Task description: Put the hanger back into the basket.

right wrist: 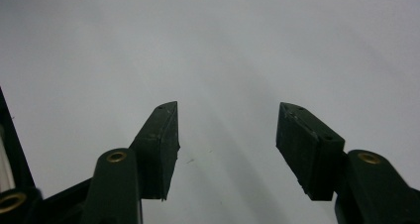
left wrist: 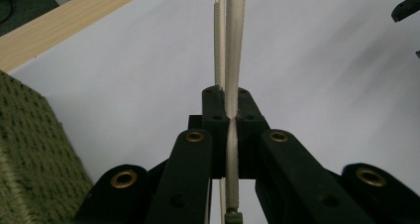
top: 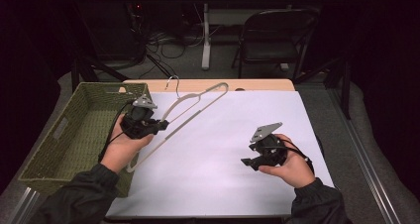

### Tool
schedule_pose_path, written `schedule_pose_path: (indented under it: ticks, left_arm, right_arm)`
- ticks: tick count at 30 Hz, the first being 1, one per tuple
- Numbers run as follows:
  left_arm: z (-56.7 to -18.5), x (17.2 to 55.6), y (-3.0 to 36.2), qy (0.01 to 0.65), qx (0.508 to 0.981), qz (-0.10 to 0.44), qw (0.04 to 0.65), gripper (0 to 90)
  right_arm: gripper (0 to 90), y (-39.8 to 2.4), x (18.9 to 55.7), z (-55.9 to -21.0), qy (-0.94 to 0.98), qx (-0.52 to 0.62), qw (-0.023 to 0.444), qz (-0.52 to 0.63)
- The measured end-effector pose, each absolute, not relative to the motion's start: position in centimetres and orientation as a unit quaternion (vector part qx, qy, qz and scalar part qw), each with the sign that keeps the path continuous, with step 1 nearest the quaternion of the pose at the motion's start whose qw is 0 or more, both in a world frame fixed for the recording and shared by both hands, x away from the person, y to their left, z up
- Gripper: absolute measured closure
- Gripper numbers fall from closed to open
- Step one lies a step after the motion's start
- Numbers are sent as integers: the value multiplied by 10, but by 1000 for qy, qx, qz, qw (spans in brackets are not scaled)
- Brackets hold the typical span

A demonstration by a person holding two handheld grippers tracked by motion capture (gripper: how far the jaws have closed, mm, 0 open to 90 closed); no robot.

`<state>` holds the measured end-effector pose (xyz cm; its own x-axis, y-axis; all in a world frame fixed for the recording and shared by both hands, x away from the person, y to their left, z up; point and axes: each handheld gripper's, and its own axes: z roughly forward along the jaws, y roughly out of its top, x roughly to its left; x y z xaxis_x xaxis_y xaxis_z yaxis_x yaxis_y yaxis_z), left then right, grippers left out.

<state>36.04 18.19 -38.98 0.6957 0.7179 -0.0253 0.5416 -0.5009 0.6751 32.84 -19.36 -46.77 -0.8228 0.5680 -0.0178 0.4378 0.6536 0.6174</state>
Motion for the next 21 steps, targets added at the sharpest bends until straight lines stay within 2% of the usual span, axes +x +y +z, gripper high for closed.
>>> schedule_pose_path:
  ticks: [9,21]
  left_arm:
    - [-365,357,213,380,844,151,347,872]
    - [-330,356,267,383,836,190,343,872]
  right_arm:
    - [403,-200,330,-471,892,291,125,324]
    - [402,-210,331,-468,886,305,126,326]
